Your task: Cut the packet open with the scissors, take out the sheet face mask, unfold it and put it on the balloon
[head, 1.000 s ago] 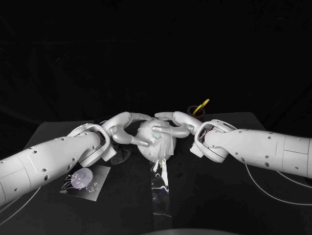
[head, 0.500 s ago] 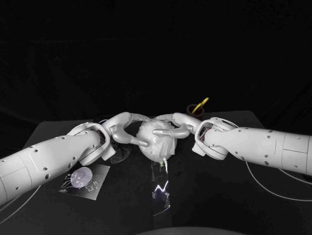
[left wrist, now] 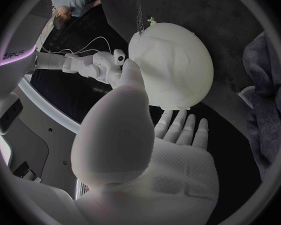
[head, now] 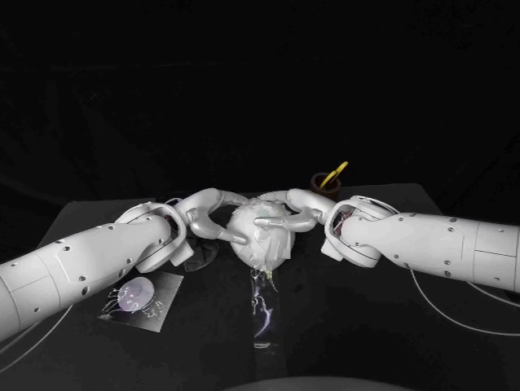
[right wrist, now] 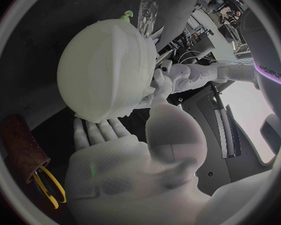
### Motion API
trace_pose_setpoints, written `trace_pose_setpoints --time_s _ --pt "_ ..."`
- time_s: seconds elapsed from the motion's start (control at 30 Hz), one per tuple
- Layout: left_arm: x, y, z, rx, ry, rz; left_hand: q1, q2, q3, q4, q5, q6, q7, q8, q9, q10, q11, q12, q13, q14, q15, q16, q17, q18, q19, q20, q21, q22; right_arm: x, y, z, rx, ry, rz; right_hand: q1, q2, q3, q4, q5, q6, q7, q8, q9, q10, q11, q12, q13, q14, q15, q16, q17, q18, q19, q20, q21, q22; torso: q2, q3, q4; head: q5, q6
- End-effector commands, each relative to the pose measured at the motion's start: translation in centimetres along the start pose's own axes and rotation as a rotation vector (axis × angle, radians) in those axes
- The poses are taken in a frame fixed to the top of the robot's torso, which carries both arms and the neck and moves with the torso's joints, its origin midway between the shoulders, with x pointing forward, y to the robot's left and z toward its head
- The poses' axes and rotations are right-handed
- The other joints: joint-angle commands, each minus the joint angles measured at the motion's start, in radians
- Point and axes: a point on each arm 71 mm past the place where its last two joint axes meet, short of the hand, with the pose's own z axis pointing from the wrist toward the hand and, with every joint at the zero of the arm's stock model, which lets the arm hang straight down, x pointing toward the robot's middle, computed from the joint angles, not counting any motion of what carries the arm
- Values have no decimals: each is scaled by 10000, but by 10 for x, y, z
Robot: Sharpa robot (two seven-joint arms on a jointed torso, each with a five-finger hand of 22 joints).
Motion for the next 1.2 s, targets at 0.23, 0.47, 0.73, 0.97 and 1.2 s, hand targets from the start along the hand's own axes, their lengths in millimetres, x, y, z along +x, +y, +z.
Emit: trace_pose_setpoints --time_s 0.23,0.47,0.73,0.97,1.2 --pt "1 7 -3 -974 111 312 -5 88 96 2 12 131 1224 65 67 232 51 2 25 168 61 69 29 -17 137 2 94 26 0 -9 -4 766 -31 -340 139 -97 223 -2 -35 -78 1347 10 -22 -1 62 52 10 81 113 -9 -3 -33 173 27 70 81 2 -7 10 -44 -20" --pt "1 8 -6 -1082 138 325 44 143 142 3 8 271 1251 121 116 370 79 9 31 278 101 91 47 -68 202 -6 123 40 -3 -18 -5 1574 -3 -712 157 -160 252 8 -33 -44 1368 16 -18 17 78 53 11 118 135 -4 0 -54 205 29 83 110 6 -6 17 -58 -45" --pt "3 6 -8 -1118 306 326 65 221 205 -3 1 437 1235 186 178 533 66 19 41 378 97 110 63 -83 254 -17 147 51 -5 -20 -6 1828 -213 -857 252 -165 377 0 -3 -105 1380 -9 -68 -58 89 38 1 81 159 -21 -30 -89 254 27 108 149 2 -5 3 -49 -39" --pt "-2 10 -10 -1245 -99 334 66 270 252 -3 -2 613 1278 260 230 751 120 31 51 529 159 134 86 -122 388 -11 202 78 -6 -15 -8 1560 -588 -703 437 -125 490 -6 144 -78 1397 -18 -99 -16 118 47 5 195 193 -8 -29 -114 356 32 159 243 2 6 -3 -51 -29" --pt "-16 17 -18 -1128 -1193 -141 166 366 356 -10 -8 1131 1300 454 404 1206 157 62 76 939 200 245 154 -186 644 -9 315 130 -15 -8 -13 667 -2006 16 881 -17 576 -29 789 170 1416 8 -135 283 162 71 24 505 256 24 -36 -177 720 30 328 530 7 -5 -6 -82 9"
